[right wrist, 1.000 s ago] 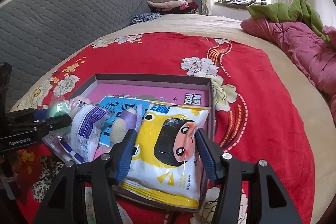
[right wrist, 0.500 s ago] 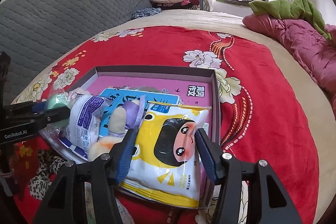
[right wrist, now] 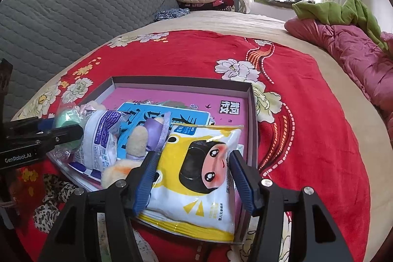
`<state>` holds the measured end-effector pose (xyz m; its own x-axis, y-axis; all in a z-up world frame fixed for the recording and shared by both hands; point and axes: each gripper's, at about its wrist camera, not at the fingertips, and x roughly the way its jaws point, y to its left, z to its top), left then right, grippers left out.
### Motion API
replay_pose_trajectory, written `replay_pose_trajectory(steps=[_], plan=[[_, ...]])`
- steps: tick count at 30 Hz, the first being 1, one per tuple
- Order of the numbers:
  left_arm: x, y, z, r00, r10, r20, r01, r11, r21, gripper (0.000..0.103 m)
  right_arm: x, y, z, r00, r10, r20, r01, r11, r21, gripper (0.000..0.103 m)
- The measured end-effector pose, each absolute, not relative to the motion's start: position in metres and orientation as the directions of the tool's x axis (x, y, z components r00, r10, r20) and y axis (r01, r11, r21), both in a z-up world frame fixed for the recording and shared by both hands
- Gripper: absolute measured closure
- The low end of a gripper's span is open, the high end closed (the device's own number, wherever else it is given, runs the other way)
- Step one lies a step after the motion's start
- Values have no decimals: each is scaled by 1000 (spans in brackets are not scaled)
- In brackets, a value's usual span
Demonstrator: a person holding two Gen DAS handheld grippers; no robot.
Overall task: Organize soft objects
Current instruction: 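Lower the sponge bag into the box with the left tool while the right tool lowers the wipes pack, then open the right tool to release the wipes pack while the left tool releases the sponge bag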
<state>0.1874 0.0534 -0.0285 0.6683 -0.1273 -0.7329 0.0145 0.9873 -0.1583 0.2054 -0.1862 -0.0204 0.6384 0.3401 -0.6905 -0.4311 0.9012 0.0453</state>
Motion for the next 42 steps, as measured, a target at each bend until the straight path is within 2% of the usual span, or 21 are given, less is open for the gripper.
replay_pose_trajectory(steps=[31, 42], plan=[[183, 45, -29, 656, -139, -742, 38, 988, -151, 51, 197, -193, -1, 706, 344, -619, -415, 909, 33, 38], [179, 44, -29, 648, -158, -745, 51, 985, -165, 41, 192, -190, 5, 739, 327, -588, -408, 913, -4, 36]])
